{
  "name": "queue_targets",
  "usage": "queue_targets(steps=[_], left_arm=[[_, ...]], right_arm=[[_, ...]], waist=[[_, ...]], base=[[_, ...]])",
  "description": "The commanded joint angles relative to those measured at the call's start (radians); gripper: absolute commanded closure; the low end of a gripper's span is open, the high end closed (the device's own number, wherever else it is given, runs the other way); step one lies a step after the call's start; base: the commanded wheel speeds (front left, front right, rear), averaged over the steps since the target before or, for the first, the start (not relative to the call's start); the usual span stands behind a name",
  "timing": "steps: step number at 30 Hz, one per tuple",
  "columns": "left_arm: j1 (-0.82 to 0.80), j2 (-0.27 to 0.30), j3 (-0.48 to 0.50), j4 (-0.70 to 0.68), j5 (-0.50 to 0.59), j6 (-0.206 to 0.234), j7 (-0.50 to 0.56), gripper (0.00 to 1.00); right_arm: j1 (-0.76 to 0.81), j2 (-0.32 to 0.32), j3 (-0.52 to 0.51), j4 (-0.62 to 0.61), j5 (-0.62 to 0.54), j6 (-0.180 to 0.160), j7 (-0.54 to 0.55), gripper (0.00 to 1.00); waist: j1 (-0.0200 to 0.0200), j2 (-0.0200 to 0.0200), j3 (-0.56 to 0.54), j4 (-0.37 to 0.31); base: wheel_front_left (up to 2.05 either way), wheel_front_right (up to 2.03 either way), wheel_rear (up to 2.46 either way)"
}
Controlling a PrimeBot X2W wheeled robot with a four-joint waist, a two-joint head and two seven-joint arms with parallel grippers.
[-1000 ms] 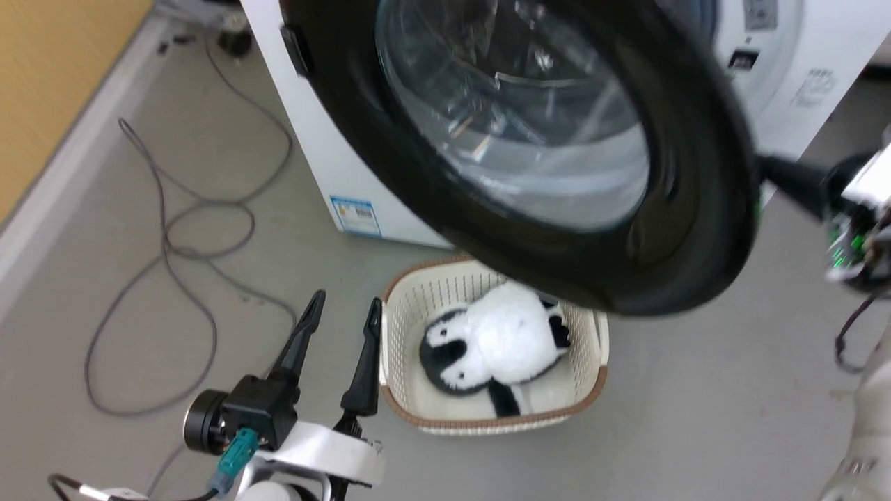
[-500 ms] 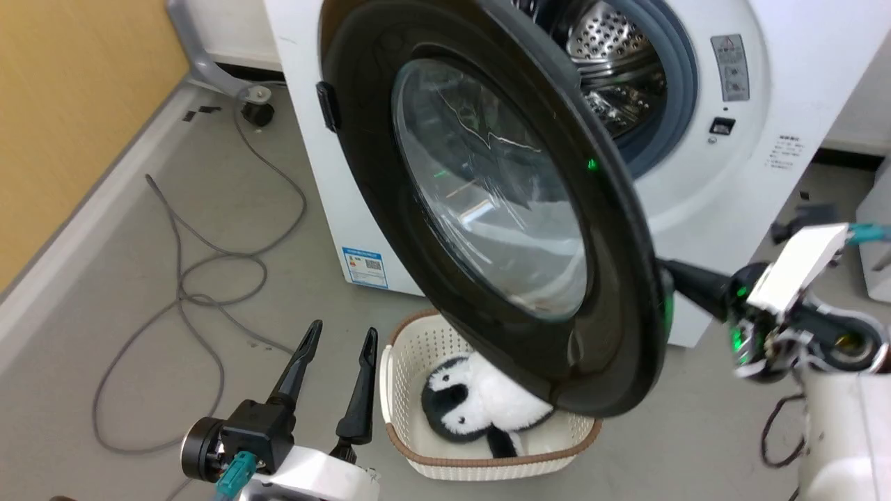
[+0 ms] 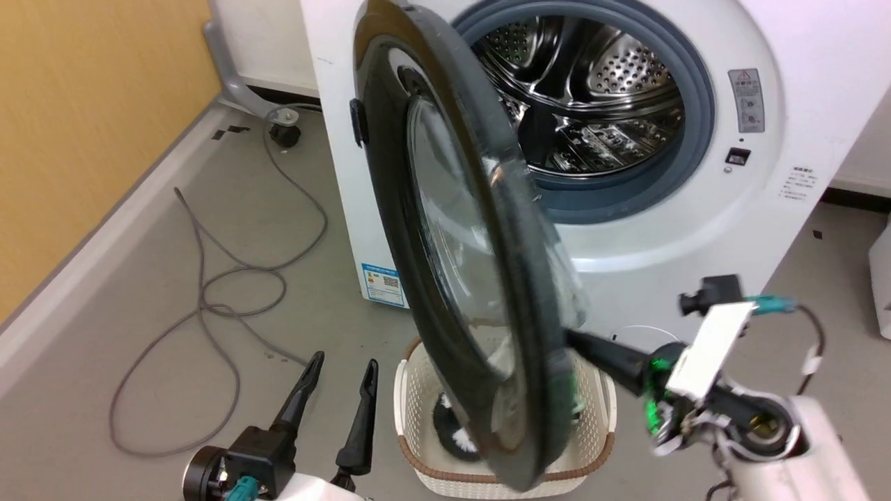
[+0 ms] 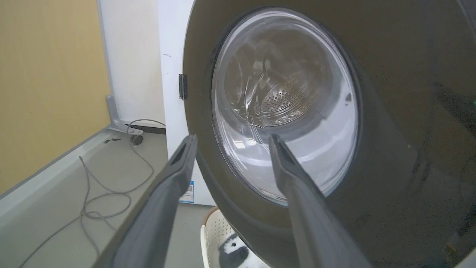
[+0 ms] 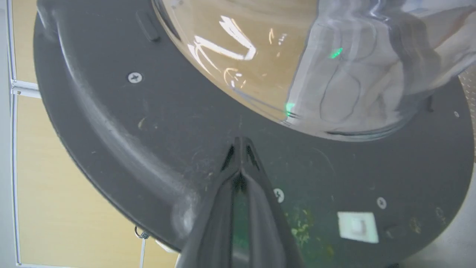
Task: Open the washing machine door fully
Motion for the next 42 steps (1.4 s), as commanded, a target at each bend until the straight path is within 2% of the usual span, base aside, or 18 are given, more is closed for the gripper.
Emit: queue_targets(steps=[1,6,12,22,30,33,37,40,42], left_arm=[[0.011,0.001,-0.002,0.002,0.010,-0.005,-0.006,0.00],[0.018,0.001,-0.009,0.004,0.011,-0.008,-0.006,0.00],[0.023,0.001,-0.011,0.005,0.010,-0.010,-0.006,0.00],[0.026,0.001,0.001,0.008,0.009,-0.006,-0.006,0.00],[0.019,0.001,0.016,0.009,-0.001,0.003,-0.006,0.00],[0.014,0.001,0.031,0.007,-0.003,0.004,-0.006,0.00],[0.015,0.001,0.054,0.000,-0.006,0.005,-0.006,0.00],[0.023,0.001,0.067,-0.008,-0.005,0.005,-0.006,0.00],[0.030,0.001,0.075,-0.011,-0.004,0.002,-0.006,0.00]], right_arm=[[0.025,0.007,0.030,-0.018,0.018,0.001,-0.011,1.00],[0.061,0.007,0.140,-0.062,0.063,0.001,-0.062,1.00],[0.069,0.007,0.220,-0.074,0.079,0.001,-0.118,1.00],[0.058,-0.002,0.209,-0.089,0.043,0.001,-0.189,1.00],[0.064,-0.138,0.204,-0.240,-0.242,0.001,-0.436,1.00],[0.083,-0.229,0.232,-0.289,-0.414,0.001,-0.570,1.00],[0.132,-0.315,0.233,-0.303,-0.620,0.001,-0.752,1.00],[0.184,-0.333,0.185,-0.292,-0.763,0.001,-0.874,1.00],[0.227,-0.315,0.140,-0.287,-0.838,0.001,-0.937,1.00]], waist=[[0.0001,0.0000,-0.002,0.006],[0.0001,0.0000,-0.007,0.022],[0.0001,0.0000,-0.006,0.038],[0.0001,0.0000,-0.016,0.027],[0.0001,0.0000,-0.030,-0.033],[0.0001,0.0000,-0.032,-0.056],[0.0001,0.0000,-0.032,-0.082],[0.0001,0.0000,-0.031,-0.100],[0.0001,0.0000,-0.032,-0.110]], base=[[0.00,0.00,0.00],[0.00,0.00,0.00],[0.00,0.00,0.00],[0.00,0.00,0.00],[0.00,0.00,0.00],[0.00,0.00,0.00],[0.00,0.00,0.00],[0.00,0.00,0.00],[0.00,0.00,0.00]])
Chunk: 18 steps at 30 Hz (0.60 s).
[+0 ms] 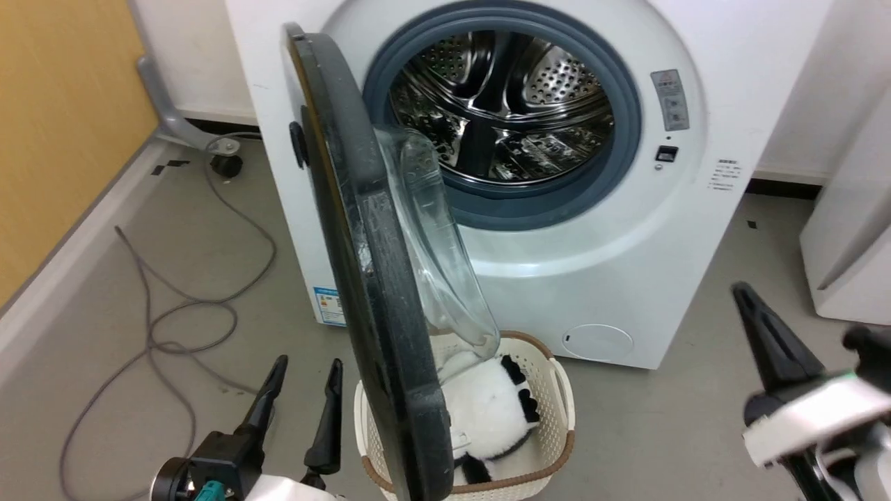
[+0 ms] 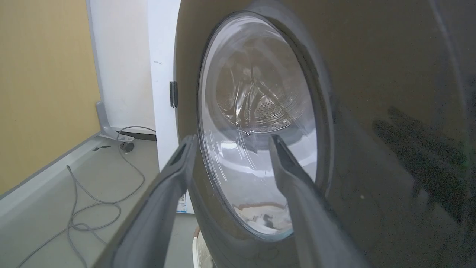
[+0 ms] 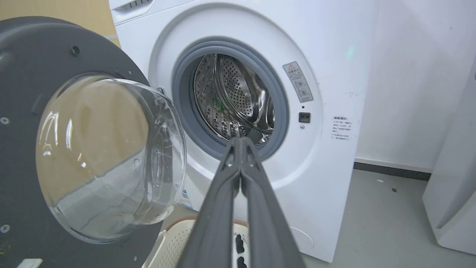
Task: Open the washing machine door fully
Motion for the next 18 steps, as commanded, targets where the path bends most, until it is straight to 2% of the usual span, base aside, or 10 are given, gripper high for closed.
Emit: queue_targets(steps=[1,4,8,14,15,16,18], left_arm=[[0.014,0.002,0.007,-0.003,0.001,-0.001,-0.006,0.00],[0.025,0.002,0.013,-0.006,0.003,-0.007,-0.006,0.00],[0.043,0.002,0.027,-0.015,-0.003,-0.011,-0.006,0.00],[0.067,0.002,0.034,-0.016,0.003,-0.019,-0.006,0.00],[0.070,0.002,0.035,-0.014,0.004,-0.020,-0.006,0.00],[0.073,0.002,0.035,-0.011,0.005,-0.022,-0.006,0.00],[0.077,0.002,0.036,-0.006,0.006,-0.024,-0.006,0.00]], right_arm=[[0.051,0.021,-0.035,0.001,-0.062,0.001,-0.044,1.00],[0.121,0.082,-0.119,-0.008,-0.170,0.001,-0.113,1.00],[0.198,0.201,-0.200,-0.017,-0.254,0.001,-0.160,1.00],[0.260,0.289,-0.265,-0.014,-0.409,0.001,-0.189,1.00],[0.268,0.297,-0.263,-0.012,-0.430,0.001,-0.190,0.27],[0.274,0.302,-0.262,-0.012,-0.449,0.001,-0.191,0.00],[0.283,0.313,-0.258,-0.010,-0.464,0.001,-0.193,0.00]], waist=[[0.0001,0.0000,-0.001,-0.011],[0.0001,0.0000,-0.002,-0.023],[0.0001,0.0000,0.002,-0.047],[0.0001,0.0000,0.003,-0.064],[0.0001,0.0000,0.002,-0.066],[0.0001,0.0000,0.002,-0.069],[0.0001,0.0000,0.003,-0.072]], base=[[0.00,0.00,0.00],[0.00,0.00,0.00],[0.00,0.00,0.00],[0.00,0.00,0.00],[0.00,0.00,0.00],[0.00,0.00,0.00],[0.00,0.00,0.00]])
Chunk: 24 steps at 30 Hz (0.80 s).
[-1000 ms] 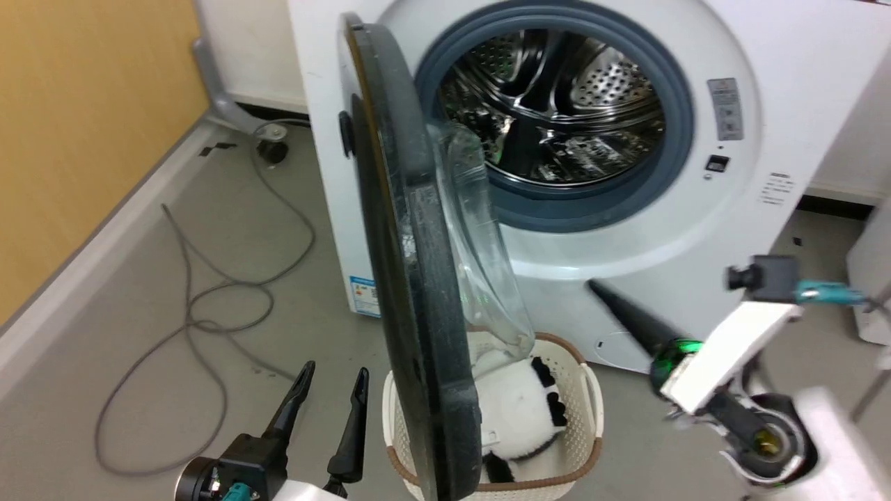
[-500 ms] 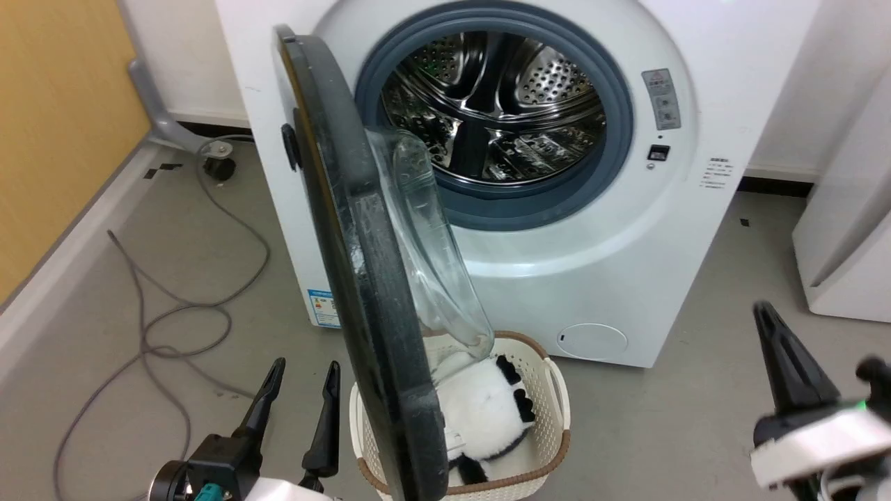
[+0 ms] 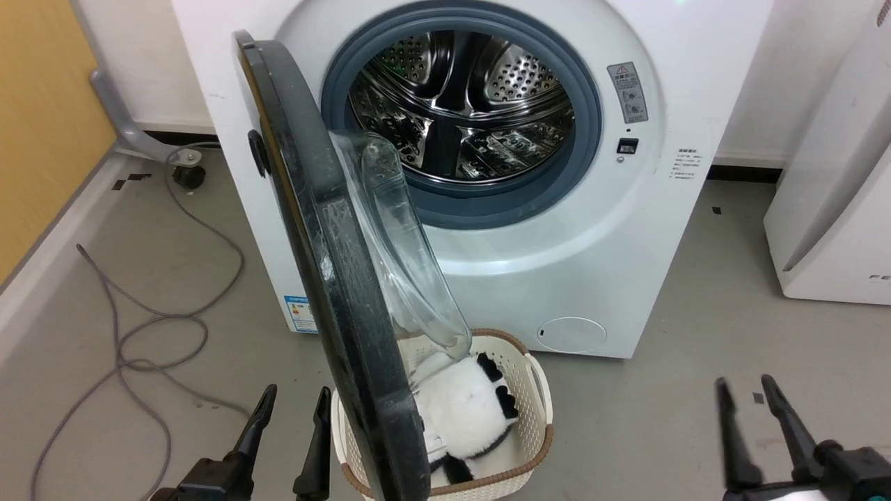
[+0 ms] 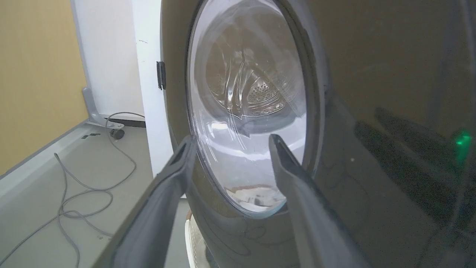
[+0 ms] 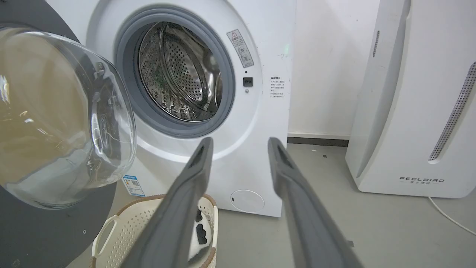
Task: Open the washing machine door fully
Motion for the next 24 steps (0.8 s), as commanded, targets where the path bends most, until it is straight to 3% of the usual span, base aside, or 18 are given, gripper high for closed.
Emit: queue_targets(steps=[1,9,10,11,24], left_arm=[[0.013,0.001,0.001,0.002,0.005,-0.007,-0.006,0.00],[0.020,0.001,0.012,-0.001,-0.003,-0.010,-0.006,0.00],[0.018,0.001,0.014,-0.008,-0.007,-0.011,-0.006,0.40],[0.013,0.001,0.017,-0.021,-0.012,-0.012,-0.006,1.00],[-0.039,0.001,0.098,-0.250,-0.117,0.002,-0.006,1.00]], right_arm=[[0.018,0.013,0.005,0.001,-0.017,0.001,-0.008,0.00],[0.025,0.026,-0.002,-0.023,-0.023,0.001,-0.008,0.00],[0.024,0.026,-0.004,-0.024,-0.021,0.001,-0.008,0.00],[0.023,0.027,-0.007,-0.025,-0.016,0.001,-0.008,0.00],[0.018,0.027,-0.007,-0.012,0.026,0.001,-0.008,0.00]], waist=[[0.0000,0.0000,0.001,-0.003],[0.0000,0.0000,0.006,-0.007],[0.0000,0.0000,0.007,-0.006],[0.0000,0.0000,0.008,-0.004],[0.0000,0.0000,0.015,0.015]], base=[[0.00,0.00,0.00],[0.00,0.00,0.00],[0.00,0.00,0.00],[0.00,0.00,0.00],[0.00,0.00,0.00]])
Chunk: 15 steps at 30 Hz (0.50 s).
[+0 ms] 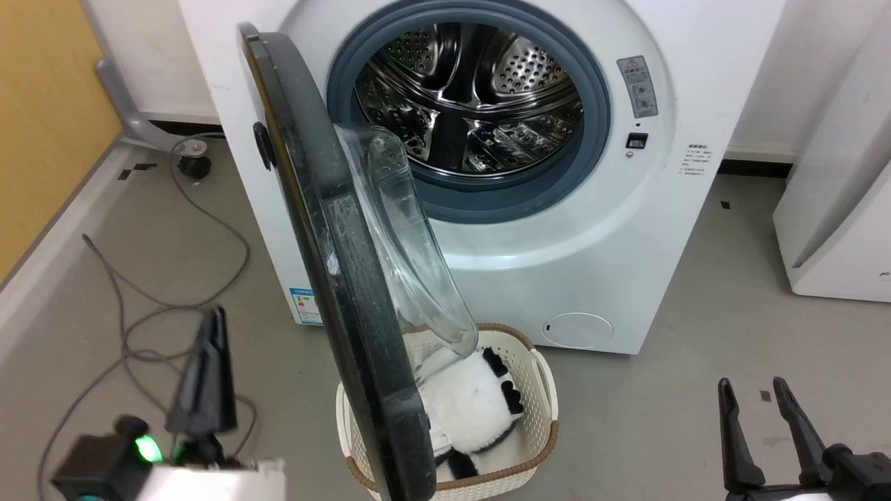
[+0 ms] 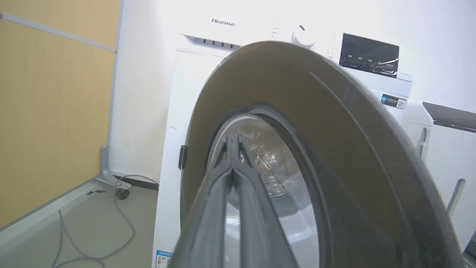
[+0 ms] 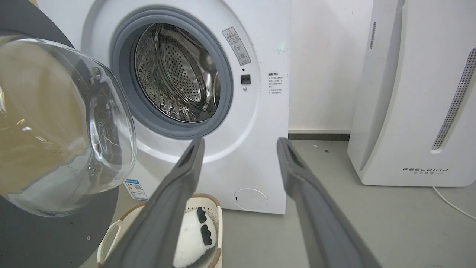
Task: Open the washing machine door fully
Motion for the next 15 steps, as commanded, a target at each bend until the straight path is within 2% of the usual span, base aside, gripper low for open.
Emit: queue_targets(steps=[1,8,15], left_arm=[[-0.028,0.002,0.007,-0.023,0.000,0.003,-0.005,1.00],[-0.137,0.002,0.023,-0.157,-0.030,0.056,-0.005,1.00],[-0.200,0.002,-0.034,-0.256,-0.012,0.059,-0.005,1.00]], right_arm=[[0.002,0.005,0.003,0.005,0.008,0.001,-0.004,0.00],[-0.002,0.005,0.004,0.018,0.030,0.001,-0.004,0.00],[-0.009,0.005,0.015,0.024,0.032,0.001,-0.004,0.00]], waist=[[0.0000,0.0000,0.001,0.003],[0.0000,0.0000,0.001,0.009],[0.0000,0.0000,0.002,0.005]], base=[[0.00,0.00,0.00],[0.00,0.00,0.00],[0.00,0.00,0.00]])
